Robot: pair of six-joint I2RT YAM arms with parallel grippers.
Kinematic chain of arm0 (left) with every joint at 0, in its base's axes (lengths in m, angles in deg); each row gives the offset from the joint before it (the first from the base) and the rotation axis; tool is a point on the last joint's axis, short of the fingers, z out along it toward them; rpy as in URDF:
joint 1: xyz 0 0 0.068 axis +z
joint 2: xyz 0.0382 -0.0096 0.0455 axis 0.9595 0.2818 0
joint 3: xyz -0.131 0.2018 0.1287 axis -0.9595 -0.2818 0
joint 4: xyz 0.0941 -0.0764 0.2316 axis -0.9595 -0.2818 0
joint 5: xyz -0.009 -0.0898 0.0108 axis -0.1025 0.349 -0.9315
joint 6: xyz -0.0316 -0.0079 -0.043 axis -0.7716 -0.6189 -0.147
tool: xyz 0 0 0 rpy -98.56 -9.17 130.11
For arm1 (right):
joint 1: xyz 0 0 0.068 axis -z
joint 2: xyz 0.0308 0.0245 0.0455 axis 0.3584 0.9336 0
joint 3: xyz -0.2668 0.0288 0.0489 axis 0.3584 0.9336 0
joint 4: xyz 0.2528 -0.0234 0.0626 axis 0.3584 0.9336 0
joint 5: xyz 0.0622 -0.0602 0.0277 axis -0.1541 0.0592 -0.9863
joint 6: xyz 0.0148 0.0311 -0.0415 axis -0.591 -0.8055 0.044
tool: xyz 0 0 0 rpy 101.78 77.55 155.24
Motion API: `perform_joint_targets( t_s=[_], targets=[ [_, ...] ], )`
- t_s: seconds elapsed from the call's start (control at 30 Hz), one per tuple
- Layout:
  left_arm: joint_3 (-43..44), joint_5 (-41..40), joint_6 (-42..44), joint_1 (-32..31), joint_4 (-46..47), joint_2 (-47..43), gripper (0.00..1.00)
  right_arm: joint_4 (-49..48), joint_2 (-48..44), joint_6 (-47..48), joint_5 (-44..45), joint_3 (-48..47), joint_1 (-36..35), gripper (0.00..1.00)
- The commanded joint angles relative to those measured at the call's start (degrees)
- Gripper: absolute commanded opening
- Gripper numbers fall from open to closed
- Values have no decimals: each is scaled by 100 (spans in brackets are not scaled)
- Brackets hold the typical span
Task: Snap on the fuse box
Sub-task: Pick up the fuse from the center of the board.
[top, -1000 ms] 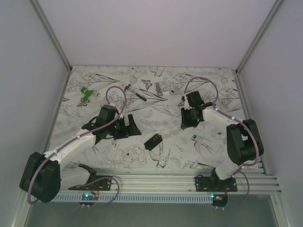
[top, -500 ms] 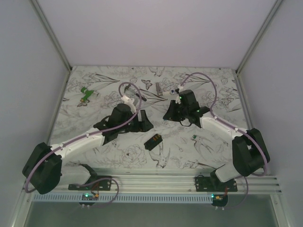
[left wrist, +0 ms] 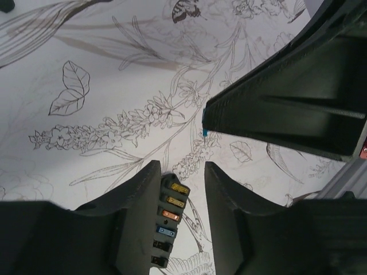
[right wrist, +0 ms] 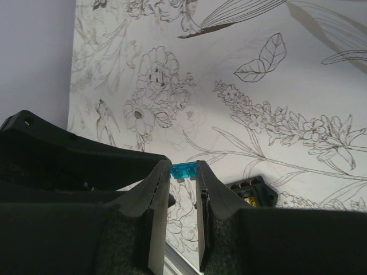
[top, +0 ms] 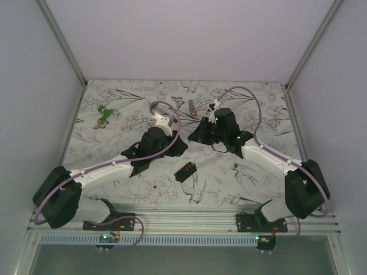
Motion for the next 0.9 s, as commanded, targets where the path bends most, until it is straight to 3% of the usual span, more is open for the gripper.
perform_joint_targets(
  t_s=[0.0,0.43,0.87],
  targets=[
    [24,-187,194,-34,447,37,38,-355,-126,-281,-126,85,-88,23],
    [25,-83,164,-44,614,135,30,-511,-62,-377,-221,108,-181,22],
    [62,-193,30,-43,665,193,3,-575,-145,-479,-200,232,-302,23]
  ],
)
